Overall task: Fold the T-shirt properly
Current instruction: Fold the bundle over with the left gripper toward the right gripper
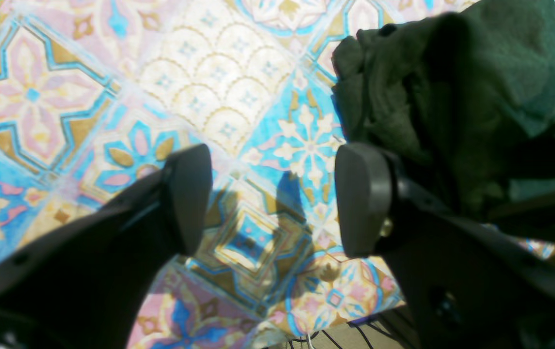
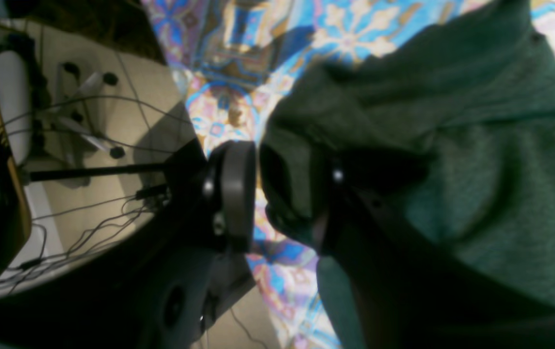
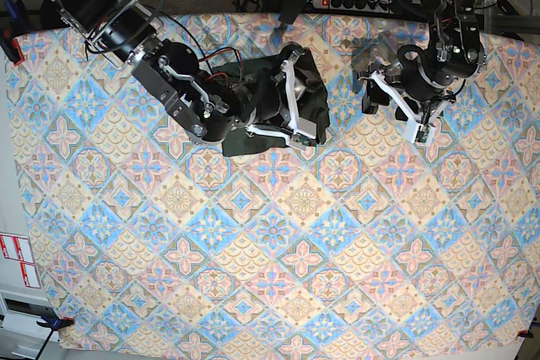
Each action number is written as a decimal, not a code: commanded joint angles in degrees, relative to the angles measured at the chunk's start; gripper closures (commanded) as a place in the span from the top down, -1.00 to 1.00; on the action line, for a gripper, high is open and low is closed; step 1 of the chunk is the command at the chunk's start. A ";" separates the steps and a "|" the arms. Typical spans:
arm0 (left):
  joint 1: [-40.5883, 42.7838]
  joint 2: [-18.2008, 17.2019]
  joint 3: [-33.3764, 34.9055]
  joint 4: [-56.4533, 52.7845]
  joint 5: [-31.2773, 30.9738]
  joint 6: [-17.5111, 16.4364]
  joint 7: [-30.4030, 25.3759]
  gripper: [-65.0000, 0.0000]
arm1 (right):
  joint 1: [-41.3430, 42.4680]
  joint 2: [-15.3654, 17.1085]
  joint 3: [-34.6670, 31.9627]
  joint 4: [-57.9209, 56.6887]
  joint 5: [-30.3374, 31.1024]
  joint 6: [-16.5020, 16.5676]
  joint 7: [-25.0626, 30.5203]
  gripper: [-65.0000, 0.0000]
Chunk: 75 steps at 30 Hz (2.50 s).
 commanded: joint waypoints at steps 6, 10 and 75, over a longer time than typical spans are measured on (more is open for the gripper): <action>-0.39 -0.01 -0.69 2.23 -0.70 -0.14 -0.66 0.13 | 7.84 -0.17 -9.44 -2.80 0.84 0.32 0.75 -0.42; -0.65 0.52 3.97 2.23 -0.61 -0.22 -0.22 0.13 | 7.75 0.27 -5.40 -2.63 0.76 0.32 1.01 -0.42; -5.92 3.77 28.14 -15.44 8.88 -0.14 -2.42 -0.66 | 5.73 -7.47 17.46 -28.91 -28.34 0.32 8.57 -0.76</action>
